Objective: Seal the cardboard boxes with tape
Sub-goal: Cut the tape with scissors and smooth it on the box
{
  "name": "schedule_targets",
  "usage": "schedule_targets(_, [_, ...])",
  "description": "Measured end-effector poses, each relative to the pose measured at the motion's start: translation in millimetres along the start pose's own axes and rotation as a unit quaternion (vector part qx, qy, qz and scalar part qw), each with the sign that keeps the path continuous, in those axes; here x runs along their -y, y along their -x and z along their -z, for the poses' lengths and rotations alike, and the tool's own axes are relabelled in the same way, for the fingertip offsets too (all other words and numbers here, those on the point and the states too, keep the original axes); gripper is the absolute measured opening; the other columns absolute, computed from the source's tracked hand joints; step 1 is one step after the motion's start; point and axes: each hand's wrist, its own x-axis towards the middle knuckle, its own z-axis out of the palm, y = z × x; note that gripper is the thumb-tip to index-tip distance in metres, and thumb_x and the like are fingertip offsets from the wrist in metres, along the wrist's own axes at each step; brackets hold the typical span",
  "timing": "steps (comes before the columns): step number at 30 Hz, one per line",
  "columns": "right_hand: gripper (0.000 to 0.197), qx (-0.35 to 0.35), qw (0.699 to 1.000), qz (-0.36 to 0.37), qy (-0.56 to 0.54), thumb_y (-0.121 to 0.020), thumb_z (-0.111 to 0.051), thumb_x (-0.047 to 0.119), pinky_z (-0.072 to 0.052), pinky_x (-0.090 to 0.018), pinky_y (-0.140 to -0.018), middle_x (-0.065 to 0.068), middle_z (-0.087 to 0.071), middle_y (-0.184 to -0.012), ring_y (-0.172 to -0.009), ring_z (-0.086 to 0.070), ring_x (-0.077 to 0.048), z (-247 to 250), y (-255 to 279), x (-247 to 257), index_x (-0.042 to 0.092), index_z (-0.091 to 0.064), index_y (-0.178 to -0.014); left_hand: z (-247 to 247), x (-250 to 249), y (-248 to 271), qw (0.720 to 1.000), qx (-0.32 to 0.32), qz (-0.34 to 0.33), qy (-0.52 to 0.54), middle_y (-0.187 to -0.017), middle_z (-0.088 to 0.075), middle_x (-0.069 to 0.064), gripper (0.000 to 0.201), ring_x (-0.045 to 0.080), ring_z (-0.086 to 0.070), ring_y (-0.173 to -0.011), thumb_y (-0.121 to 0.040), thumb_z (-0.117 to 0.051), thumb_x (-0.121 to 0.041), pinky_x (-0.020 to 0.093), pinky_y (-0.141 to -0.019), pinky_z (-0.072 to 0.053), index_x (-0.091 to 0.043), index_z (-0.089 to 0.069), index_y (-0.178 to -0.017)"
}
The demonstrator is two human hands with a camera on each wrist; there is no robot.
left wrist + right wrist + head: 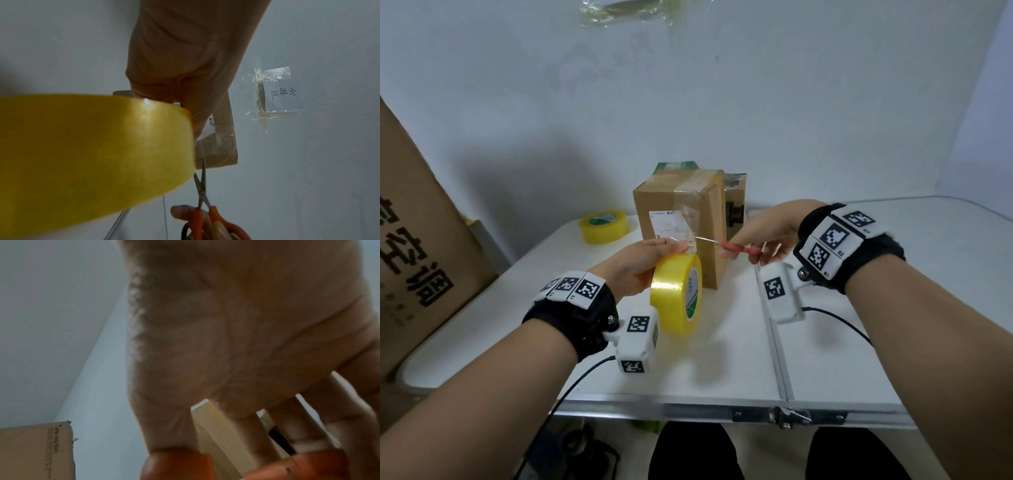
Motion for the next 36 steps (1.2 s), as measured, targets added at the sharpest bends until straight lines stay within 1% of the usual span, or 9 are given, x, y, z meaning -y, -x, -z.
schedule_targets(7, [0.023,0.002,0.998,0.035,-0.042,-0.095,-0.059,0.039,-0.033,-0.011,-0.041,0.004,-0.04,-0.058,-0.041,-0.035,-0.005,-5.2,-12.0,15.8,0.017,-0.057,-0.099,-0.2,0.2,0.2,1.0,0.003,0.0,0.011,-0.103,-0.07,0.01,0.03,0.023,-0.068,-0.087,-0.084,-0.073,-0.025,0.035,-0.082,-0.057,-0.011,-0.067,-0.11])
schedule_targets(13, [0.035,-0.051,0.995,0.07,0.047,-0.088,-0.069,0.043,-0.029,-0.017,-0.043,0.004,-0.047,-0.054,-0.043,-0.034,-0.008,-0.7,-14.5,23.0,0.013,-0.063,-0.072,-0.4,-0.4,1.9,1.0,-0.008,0.003,0.015,-0.097,-0.072,0.007,0.02,0.021,-0.069,-0.083,-0.086,-0.072,-0.021,0.033,-0.079,-0.058,-0.011,-0.07,-0.103])
schedule_targets(17, [0.043,-0.062,0.993,0.082,0.064,-0.084,-0.073,0.042,-0.029,-0.019,-0.044,0.0,-0.048,-0.059,-0.045,-0.034,-0.01,3.9,-15.9,21.4,0.0,-0.072,-0.091,-1.4,-1.0,2.1,1.0,-0.019,0.004,0.013,-0.109,-0.069,0.014,0.035,0.026,-0.066,-0.094,-0.085,-0.073,-0.022,0.04,-0.09,-0.054,-0.005,-0.067,-0.116])
schedule_targets(21, [0.043,-0.078,0.993,0.067,0.066,-0.085,-0.07,0.048,-0.028,-0.017,-0.038,0.005,-0.047,-0.049,-0.036,-0.033,-0.007,0.2,-18.4,29.9,0.014,-0.057,-0.06,-1.7,-1.5,1.7,1.0,-0.006,0.006,0.012,-0.112,-0.07,0.015,0.036,0.025,-0.068,-0.093,-0.088,-0.071,-0.022,0.036,-0.084,-0.057,-0.005,-0.066,-0.119])
schedule_targets(26, [0.035,-0.105,0.985,0.11,0.082,-0.086,-0.072,0.039,-0.029,-0.018,-0.044,0.003,-0.055,-0.062,-0.045,-0.036,-0.007,-2.2,-23.4,35.0,0.006,-0.075,-0.096,-1.7,-2.3,2.6,1.0,-0.011,0.012,0.003,-0.115,-0.07,0.014,0.038,0.031,-0.067,-0.107,-0.086,-0.073,-0.022,0.043,-0.096,-0.052,-0.006,-0.066,-0.119])
schedule_targets(28, [0.031,-0.126,0.982,0.128,0.063,-0.087,-0.072,0.035,-0.029,-0.018,-0.046,0.003,-0.06,-0.062,-0.045,-0.037,-0.007,-3.1,-26.6,31.2,0.007,-0.077,-0.098,-1.4,-2.3,2.9,1.0,-0.008,0.012,-0.005,-0.114,-0.071,0.013,0.036,0.031,-0.066,-0.109,-0.086,-0.073,-0.021,0.045,-0.097,-0.052,-0.007,-0.067,-0.119])
schedule_targets(30, [0.036,-0.118,0.983,0.138,0.031,-0.087,-0.07,0.041,-0.028,-0.021,-0.048,-0.001,-0.06,-0.064,-0.048,-0.036,-0.009,-5.2,-26.9,26.3,0.006,-0.077,-0.095,-1.4,-2.5,1.6,1.0,-0.008,0.008,-0.014,-0.112,-0.072,0.011,0.034,0.029,-0.068,-0.106,-0.087,-0.072,-0.02,0.043,-0.095,-0.054,-0.008,-0.067,-0.118])
schedule_targets(33, [0.045,-0.012,0.991,0.131,-0.028,-0.093,-0.057,0.053,-0.024,-0.023,-0.051,0.0,-0.052,-0.067,-0.05,-0.033,-0.009,-12.4,-17.2,25.0,0.01,-0.068,-0.103,-2.6,-4.4,0.5,0.998,-0.027,-0.004,-0.065,-0.11,-0.072,0.012,0.036,0.029,-0.07,-0.098,-0.087,-0.072,-0.025,0.04,-0.088,-0.056,-0.006,-0.067,-0.116])
schedule_targets(36, [0.04,0.015,0.967,0.219,-0.13,-0.095,-0.05,0.055,-0.025,-0.022,-0.049,0.004,-0.052,-0.067,-0.05,-0.036,-0.007,-20.4,-2.7,26.2,0.018,-0.061,-0.104,-6.6,-10.4,0.1,0.982,-0.044,-0.038,-0.179,-0.094,-0.067,0.01,0.042,0.025,-0.062,-0.081,-0.083,-0.076,-0.036,0.035,-0.075,-0.05,-0.002,-0.068,-0.107])
